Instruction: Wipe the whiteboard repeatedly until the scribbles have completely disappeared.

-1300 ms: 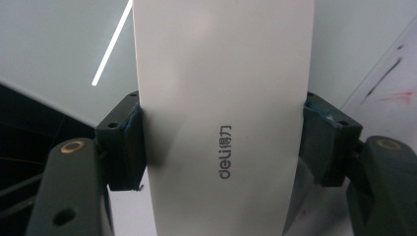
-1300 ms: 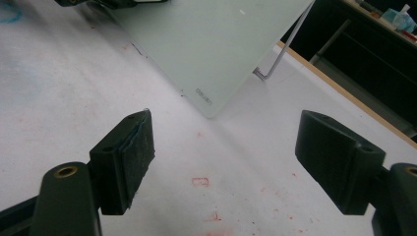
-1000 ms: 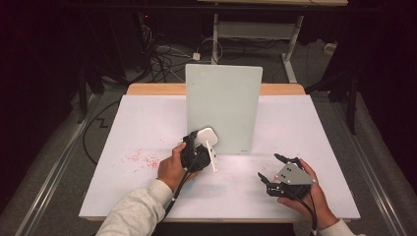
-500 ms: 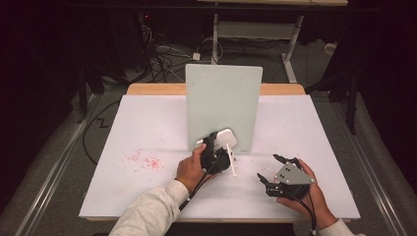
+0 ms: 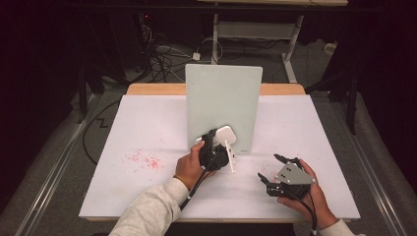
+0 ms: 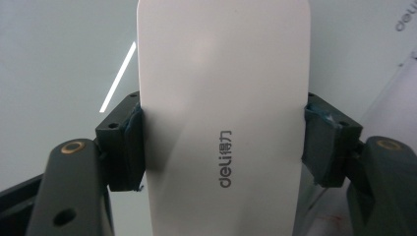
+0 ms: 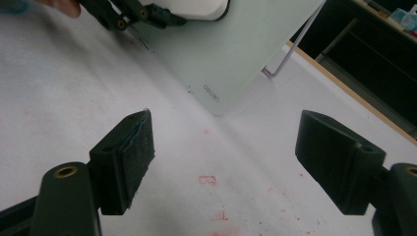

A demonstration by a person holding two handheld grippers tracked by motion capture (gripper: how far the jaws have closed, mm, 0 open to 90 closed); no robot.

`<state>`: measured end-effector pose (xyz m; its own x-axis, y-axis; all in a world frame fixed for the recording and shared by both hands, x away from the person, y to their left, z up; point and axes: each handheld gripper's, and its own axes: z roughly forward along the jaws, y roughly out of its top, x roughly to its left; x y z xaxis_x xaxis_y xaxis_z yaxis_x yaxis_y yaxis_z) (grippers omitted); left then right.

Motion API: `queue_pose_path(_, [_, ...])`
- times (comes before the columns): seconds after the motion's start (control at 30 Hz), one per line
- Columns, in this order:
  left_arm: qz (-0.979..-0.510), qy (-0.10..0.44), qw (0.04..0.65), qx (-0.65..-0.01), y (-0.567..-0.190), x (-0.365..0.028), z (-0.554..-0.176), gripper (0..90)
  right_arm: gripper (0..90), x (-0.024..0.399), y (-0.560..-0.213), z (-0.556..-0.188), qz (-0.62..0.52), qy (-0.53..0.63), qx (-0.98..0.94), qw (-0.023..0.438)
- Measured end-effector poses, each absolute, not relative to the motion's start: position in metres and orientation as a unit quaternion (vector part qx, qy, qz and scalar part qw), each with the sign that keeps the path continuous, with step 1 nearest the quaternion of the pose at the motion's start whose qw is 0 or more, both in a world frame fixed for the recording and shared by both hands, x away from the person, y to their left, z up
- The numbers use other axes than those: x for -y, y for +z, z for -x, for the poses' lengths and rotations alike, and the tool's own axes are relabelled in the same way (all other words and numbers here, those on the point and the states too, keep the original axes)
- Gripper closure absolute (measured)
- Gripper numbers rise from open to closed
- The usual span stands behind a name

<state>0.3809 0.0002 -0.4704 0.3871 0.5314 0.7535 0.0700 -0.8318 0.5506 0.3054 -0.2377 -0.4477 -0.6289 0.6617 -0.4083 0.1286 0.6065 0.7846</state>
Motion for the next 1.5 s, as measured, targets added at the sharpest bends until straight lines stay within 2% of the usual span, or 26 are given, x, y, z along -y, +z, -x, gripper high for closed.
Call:
queue_pose_path(0.17, [-0.791, 0.525, 0.234, -0.209, -0.454, -0.011, -0.387, 28.8, 23.2, 0.237, -0.448, -0.305, -0.239, 0.371, -0.823, 0.358])
queue_pose_path(0.33, [-0.772, 0.522, 0.265, -0.247, -0.423, -0.029, -0.4, 28.8, 23.2, 0.237, -0.448, -0.306, -0.24, 0.37, -0.823, 0.357])
queue_pose_path(0.47, [-0.759, 0.498, 0.3, -0.293, -0.4, -0.042, -0.41, 28.8, 23.2, 0.236, -0.449, -0.306, -0.237, 0.37, -0.825, 0.355])
queue_pose_path(0.67, [-0.745, 0.478, 0.33, -0.329, -0.377, -0.053, -0.419, 28.8, 23.2, 0.237, -0.449, -0.306, -0.237, 0.369, -0.826, 0.354])
queue_pose_path(1.07, [-0.725, 0.454, 0.367, -0.366, -0.345, -0.076, -0.433, 28.8, 23.2, 0.236, -0.45, -0.306, -0.236, 0.367, -0.828, 0.354])
queue_pose_path(1.2, [-0.728, 0.44, 0.373, -0.37, -0.344, -0.081, -0.433, 28.7, 23.1, 0.236, -0.45, -0.306, -0.234, 0.366, -0.829, 0.354])
queue_pose_path(1.5, [-0.753, 0.415, 0.363, -0.36, -0.376, -0.086, -0.419, 28.8, 23.2, 0.236, -0.449, -0.305, -0.235, 0.367, -0.828, 0.353])
